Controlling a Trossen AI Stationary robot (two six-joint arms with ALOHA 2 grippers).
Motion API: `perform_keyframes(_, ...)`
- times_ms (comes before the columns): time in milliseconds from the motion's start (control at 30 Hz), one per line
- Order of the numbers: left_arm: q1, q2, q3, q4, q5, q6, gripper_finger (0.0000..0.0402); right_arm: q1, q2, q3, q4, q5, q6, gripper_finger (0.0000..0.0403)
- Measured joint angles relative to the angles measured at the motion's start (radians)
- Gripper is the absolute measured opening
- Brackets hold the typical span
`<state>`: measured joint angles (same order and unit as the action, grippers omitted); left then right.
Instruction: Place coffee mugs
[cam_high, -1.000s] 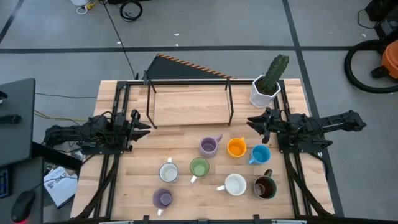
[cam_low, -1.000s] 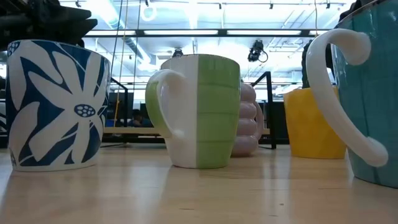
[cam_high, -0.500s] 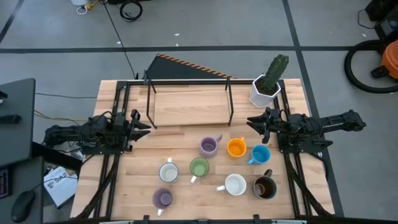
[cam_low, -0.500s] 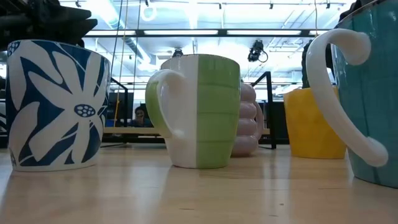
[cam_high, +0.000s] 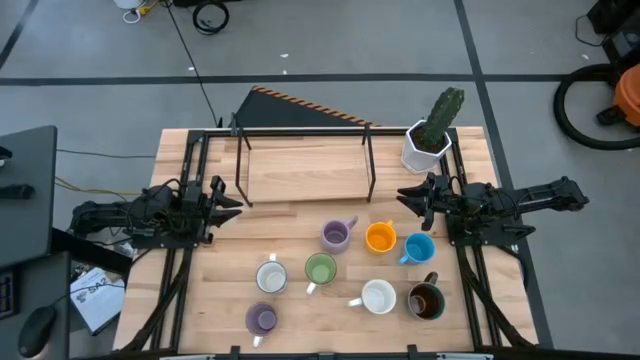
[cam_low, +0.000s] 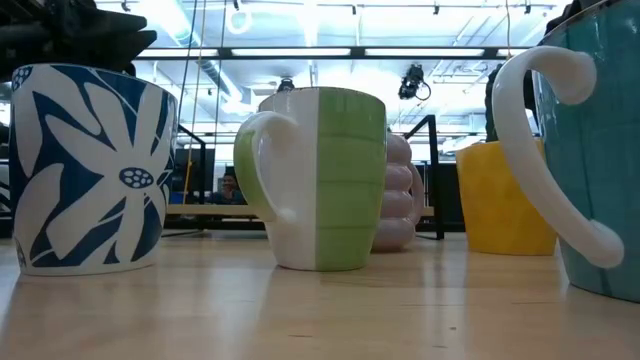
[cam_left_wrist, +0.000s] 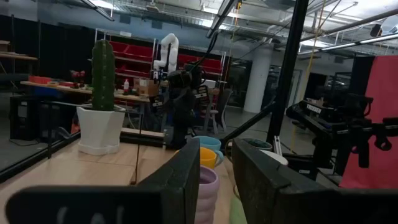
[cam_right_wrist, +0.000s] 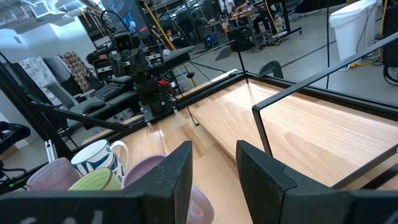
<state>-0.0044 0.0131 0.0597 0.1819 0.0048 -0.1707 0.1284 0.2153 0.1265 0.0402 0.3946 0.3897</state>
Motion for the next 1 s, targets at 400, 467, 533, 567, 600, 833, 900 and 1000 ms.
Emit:
perform_keyframes(400, 0.000, 0.000, 0.000, 0.000, 0.000, 0.000, 0.0099, 0.000, 0.000, 0.000, 0.000, 0.000, 0.000, 0.0130)
perform_keyframes(467, 0.000, 0.000, 0.000, 0.000, 0.000, 0.000, 0.0099, 0.000, 0.000, 0.000, 0.000, 0.000, 0.000, 0.0130)
perform_keyframes(533, 0.000, 0.000, 0.000, 0.000, 0.000, -0.001, 0.0099, 0.000, 0.000, 0.000, 0.000, 0.000, 0.000, 0.0130)
perform_keyframes(567, 0.000, 0.000, 0.000, 0.002, 0.000, -0.001, 0.0099, 0.000, 0.000, 0.000, 0.000, 0.000, 0.000, 0.0130)
perform_keyframes(600, 0.000, 0.000, 0.000, 0.007, 0.000, -0.001, 0.0099, 0.000, 0.000, 0.000, 0.000, 0.000, 0.000, 0.0130)
perform_keyframes(833, 0.000, 0.000, 0.000, 0.052, -0.064, -0.234, 0.0099, 0.000, 0.000, 0.000, 0.056, 0.002, -0.023, 0.0130)
perform_keyframes(900, 0.001, 0.000, 0.000, 0.051, -0.097, -0.238, 0.0099, 0.000, 0.000, 0.000, 0.090, -0.001, -0.022, 0.0130)
perform_keyframes(1000, 0.000, 0.000, 0.000, 0.053, -0.100, -0.237, 0.0099, 0.000, 0.000, 0.000, 0.128, -0.021, 0.000, 0.0130)
